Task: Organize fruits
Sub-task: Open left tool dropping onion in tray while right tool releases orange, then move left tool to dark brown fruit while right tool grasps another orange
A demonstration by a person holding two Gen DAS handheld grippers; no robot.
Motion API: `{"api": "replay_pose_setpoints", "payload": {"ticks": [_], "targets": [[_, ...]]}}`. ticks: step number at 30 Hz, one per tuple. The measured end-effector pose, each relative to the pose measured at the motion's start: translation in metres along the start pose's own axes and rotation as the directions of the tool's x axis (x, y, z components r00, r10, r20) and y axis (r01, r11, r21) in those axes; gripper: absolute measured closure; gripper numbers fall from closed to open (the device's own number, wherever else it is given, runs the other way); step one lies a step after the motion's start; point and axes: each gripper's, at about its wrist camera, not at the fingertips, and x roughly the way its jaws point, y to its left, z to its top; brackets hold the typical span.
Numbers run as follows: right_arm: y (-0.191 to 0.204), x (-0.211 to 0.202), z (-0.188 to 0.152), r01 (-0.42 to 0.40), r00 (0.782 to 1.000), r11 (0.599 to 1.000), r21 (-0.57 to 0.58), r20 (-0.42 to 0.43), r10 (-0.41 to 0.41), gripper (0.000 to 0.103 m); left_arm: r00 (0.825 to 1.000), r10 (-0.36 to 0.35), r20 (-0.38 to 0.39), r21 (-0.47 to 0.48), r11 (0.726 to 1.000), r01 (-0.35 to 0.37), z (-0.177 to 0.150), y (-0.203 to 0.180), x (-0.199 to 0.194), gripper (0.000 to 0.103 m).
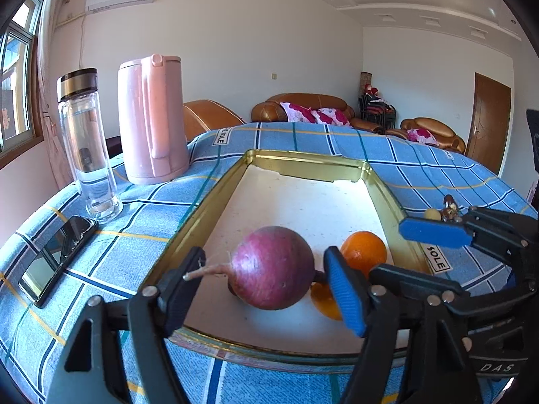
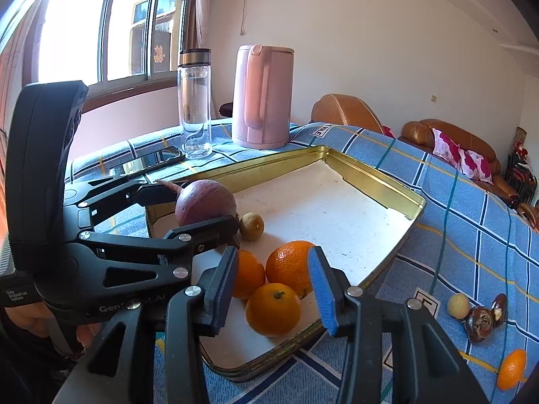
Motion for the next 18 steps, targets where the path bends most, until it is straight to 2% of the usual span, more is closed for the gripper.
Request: {"api": "replay_pose_setpoints", "payload": {"ticks": [1, 3, 5, 7, 13, 15, 18], "targets": [[-0.002, -0.004, -0.001, 0.007, 1.000, 1.000, 0.006, 0.012, -0.007, 0.042, 1.000, -0.004, 0.012, -0.004, 1.000, 0.004, 0.001, -0.001, -0.003, 0.021], [-0.007, -0.013, -0.004, 0.043, 0.998, 0.999, 0.013, 0.043, -0.043, 0.036, 0.999, -0.016, 0.035, 0.004, 1.000, 0.015, 0.004, -0.006, -0.010, 0.019], [-0.013, -0.024, -0.008, 0.070, 0.995, 0.997, 0.019, 0.067, -0.071, 0.035, 0.998, -0.014, 0.060, 0.025, 1.000, 0.013, 0.007, -0.015, -0.017, 0.011], [-0.023, -0.033, -0.010, 0.088, 0.993, 0.995, 0.038, 0.076, -0.091, 0.035, 0.997, -0.020, 0.080, 0.044, 0.999, 0.016, 0.010, -0.025, -0.022, 0.008], [-0.067, -0.062, -0.027, 0.196, 0.975, 0.972, 0.127, 0.078, -0.207, 0.028, 0.993, -0.072, 0.096, 0.086, 0.994, 0.064, 0.021, -0.059, -0.030, 0.004], [-0.087, -0.072, -0.035, 0.241, 0.965, 0.955, 0.171, 0.064, -0.255, 0.028, 0.991, -0.086, 0.102, 0.108, 0.991, 0.075, 0.024, -0.073, -0.030, 0.004], [-0.119, -0.087, -0.046, 0.346, 0.932, 0.909, 0.232, 0.024, -0.361, 0.028, 0.988, -0.127, 0.084, 0.130, 0.985, 0.116, 0.030, -0.094, -0.027, 0.003]]}}
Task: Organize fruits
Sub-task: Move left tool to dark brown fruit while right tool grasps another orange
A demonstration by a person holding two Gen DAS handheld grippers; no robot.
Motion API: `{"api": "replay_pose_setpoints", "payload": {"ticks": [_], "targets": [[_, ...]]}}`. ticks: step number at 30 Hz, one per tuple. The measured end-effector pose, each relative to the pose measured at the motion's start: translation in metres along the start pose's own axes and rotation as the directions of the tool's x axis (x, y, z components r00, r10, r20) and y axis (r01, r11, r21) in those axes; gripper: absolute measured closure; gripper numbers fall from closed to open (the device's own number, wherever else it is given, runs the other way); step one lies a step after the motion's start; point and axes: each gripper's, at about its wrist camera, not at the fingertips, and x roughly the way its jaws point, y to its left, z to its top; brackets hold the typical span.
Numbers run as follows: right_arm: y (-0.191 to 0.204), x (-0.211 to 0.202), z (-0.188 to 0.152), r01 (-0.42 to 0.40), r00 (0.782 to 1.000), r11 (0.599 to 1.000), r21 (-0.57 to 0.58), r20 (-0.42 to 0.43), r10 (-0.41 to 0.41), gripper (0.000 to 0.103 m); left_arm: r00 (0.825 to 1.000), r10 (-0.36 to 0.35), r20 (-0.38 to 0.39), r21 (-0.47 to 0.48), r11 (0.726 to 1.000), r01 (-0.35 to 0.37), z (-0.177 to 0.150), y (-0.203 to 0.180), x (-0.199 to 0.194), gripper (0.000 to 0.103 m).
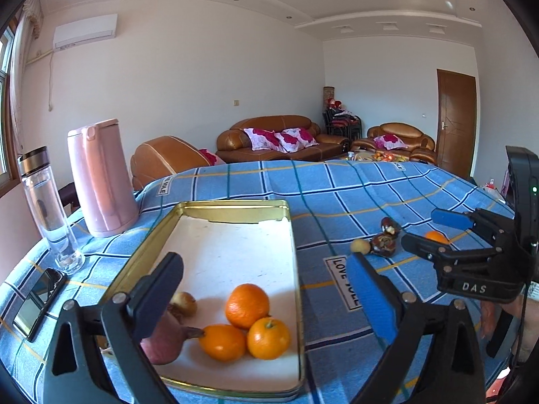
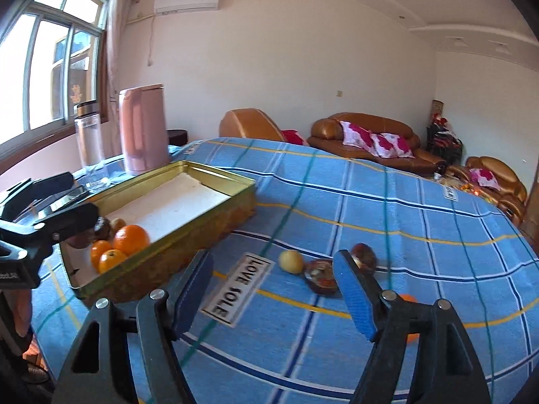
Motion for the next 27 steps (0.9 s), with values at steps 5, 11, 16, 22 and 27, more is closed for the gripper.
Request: {"api": "replay_pose_setpoints", "payload": {"ticks": [5, 11, 16, 22, 27], "targets": [[-0.057, 0.009, -0.004, 0.138, 0.988, 0.988, 0.072, -0.078, -0.132, 0.028, 0.996, -0.068, -0.049, 0.029, 0.997, 0.070, 0.010, -0.037, 0.016, 0.003], [-0.098, 0.029, -0.013, 0.144, 0.975, 0.976, 0.165, -0.193, -0.111, 0.028, 0.988, -0.106, -0.113, 0.061, 0.992, 0.113, 0.018, -0.071, 0.040, 0.003], [-0.110, 0.045, -0.021, 0.120, 0.956, 0.971, 0.207, -0.288, -0.056, 0.028, 0.979, -0.131, -0.153, 0.079, 0.986, 0.144, 0.023, -0.093, 0.063, 0.003], [-0.112, 0.051, -0.026, 0.062, 0.948, 0.971, 0.232, -0.319, 0.015, 0.053, 0.974, -0.121, -0.192, 0.106, 0.984, 0.144, 0.023, -0.108, 0.088, 0.003], [-0.114, 0.041, -0.024, 0.125, 0.956, 0.973, 0.196, -0.288, -0.065, 0.056, 0.970, -0.096, -0.224, 0.149, 0.980, 0.132, 0.024, -0.127, 0.114, 0.004]]}}
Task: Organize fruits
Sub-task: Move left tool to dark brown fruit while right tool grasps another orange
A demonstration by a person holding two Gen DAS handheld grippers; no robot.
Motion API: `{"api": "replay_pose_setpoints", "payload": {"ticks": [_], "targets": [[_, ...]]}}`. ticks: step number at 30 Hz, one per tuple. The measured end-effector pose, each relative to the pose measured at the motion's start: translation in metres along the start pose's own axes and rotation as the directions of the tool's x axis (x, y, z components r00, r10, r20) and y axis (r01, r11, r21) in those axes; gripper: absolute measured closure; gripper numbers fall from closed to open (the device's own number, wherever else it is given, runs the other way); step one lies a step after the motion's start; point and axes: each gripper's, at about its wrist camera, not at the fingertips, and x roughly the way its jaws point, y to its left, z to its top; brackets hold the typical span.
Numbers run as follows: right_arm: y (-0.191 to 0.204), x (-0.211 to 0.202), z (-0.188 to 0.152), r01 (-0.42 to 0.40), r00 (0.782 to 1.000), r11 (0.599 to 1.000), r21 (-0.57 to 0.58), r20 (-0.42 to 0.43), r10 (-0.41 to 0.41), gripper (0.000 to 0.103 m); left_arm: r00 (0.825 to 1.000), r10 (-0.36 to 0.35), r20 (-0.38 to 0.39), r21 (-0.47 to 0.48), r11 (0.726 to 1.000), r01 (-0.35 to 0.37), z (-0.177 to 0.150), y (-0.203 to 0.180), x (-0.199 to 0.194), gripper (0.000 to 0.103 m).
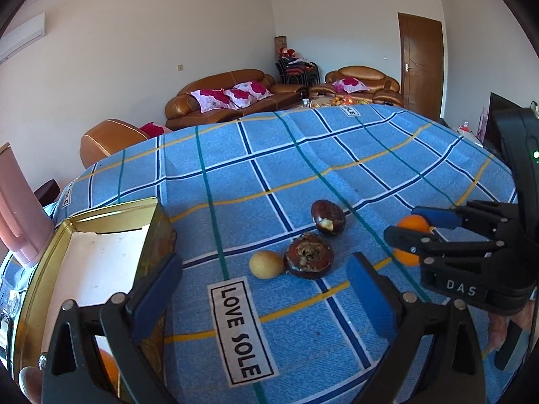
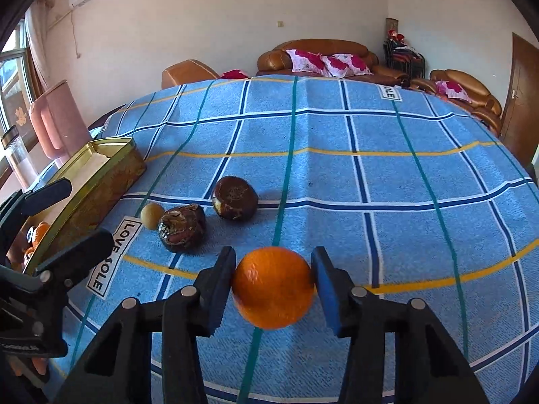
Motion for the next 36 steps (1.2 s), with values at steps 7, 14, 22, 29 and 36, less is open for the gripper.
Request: {"api": "replay_pose_setpoints", "payload": {"ticks": [7, 14, 22, 29, 36], "targets": [[-0.019, -0.006, 0.002, 0.045, 0.998, 0.998, 0.032, 0.030, -0.046, 0.059, 0.995, -0.040, -0.087, 0.061, 0.997, 0.045, 0.005, -0.023, 0.038, 0.022], [-0.025, 0.001, 0.002, -0.002, 1.000, 0.998, 0.059, -0.006, 0.002, 0.056, 0.985, -0.085, -0.151, 0.091, 0.991, 0.099, 0.008, -0.034, 0.055, 0.039], [-0.022, 0.013, 0.003, -0.025, 0.997, 0.998, 0.049, -0.068, 0.028, 0.054, 0.968, -0.125, -0.215, 0.067, 0.988, 0.142, 0.009, -0.035, 0.070, 0.056], [-0.021, 0.015, 0.003, -0.022, 0.997, 0.999, 0.043, -0.076, 0.026, 0.054, 0.969, -0.166, -0.185, 0.062, 0.982, 0.181, 0.006, -0.035, 0.059, 0.056], [-0.018, 0.003, 0.002, -0.029, 0.999, 0.999, 0.029, -0.021, 0.029, 0.054, 0.974, -0.189, -0.127, 0.032, 0.980, 0.195, 0.008, -0.027, 0.047, 0.056]]}}
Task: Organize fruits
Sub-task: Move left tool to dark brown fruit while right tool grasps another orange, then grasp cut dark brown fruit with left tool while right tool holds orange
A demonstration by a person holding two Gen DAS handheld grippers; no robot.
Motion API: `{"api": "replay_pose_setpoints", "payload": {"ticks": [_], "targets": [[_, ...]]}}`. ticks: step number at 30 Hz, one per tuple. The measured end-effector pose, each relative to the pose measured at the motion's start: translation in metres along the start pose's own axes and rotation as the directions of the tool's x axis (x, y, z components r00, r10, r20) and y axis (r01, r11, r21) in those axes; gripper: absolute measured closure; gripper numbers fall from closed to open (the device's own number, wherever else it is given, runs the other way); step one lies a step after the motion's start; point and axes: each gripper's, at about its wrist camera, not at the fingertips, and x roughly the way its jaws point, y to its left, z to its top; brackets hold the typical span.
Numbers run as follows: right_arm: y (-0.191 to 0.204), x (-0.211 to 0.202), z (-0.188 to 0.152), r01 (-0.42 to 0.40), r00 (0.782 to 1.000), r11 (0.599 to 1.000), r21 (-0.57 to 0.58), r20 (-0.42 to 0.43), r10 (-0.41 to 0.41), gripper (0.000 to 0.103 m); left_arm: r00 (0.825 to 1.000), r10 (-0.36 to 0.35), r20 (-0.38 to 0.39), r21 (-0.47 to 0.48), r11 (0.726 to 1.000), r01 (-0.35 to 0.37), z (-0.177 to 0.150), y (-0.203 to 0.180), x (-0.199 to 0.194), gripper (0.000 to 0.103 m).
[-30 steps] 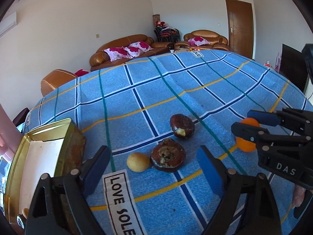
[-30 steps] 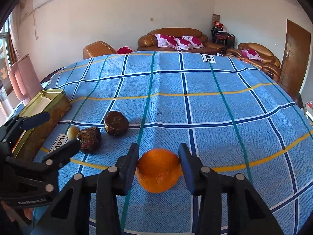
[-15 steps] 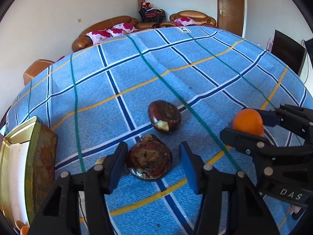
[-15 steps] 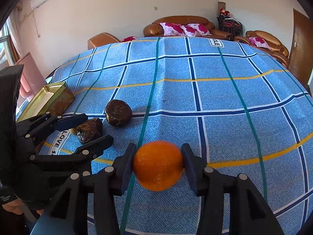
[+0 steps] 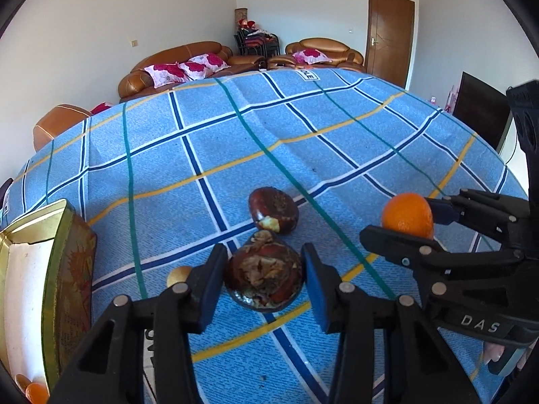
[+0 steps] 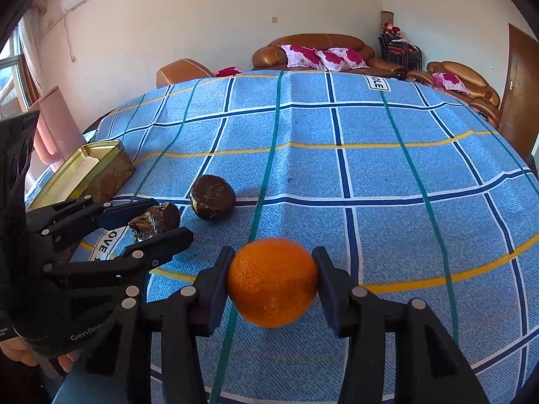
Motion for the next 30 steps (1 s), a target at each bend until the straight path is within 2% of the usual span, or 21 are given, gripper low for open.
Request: {"api": "replay_pose_setpoints", "payload": {"ticks": [17, 30], "targets": [[0.007, -0.025, -0.002, -0.036, 0.989, 0.998, -0.051, 0.140, 0.043, 0.054, 0.986, 0.023, 0.167, -0.001, 1.000, -0.023, -0.005, 0.000, -0.032, 0.056], [0.014, -0.040, -0.006, -0.030, 0.974, 0.995, -0.091, 0.220, 0.050, 0.054, 0.969, 0.037, 0.244, -0.023, 0.999, -0.032, -0.010, 0.003, -0.050, 0.056]]}}
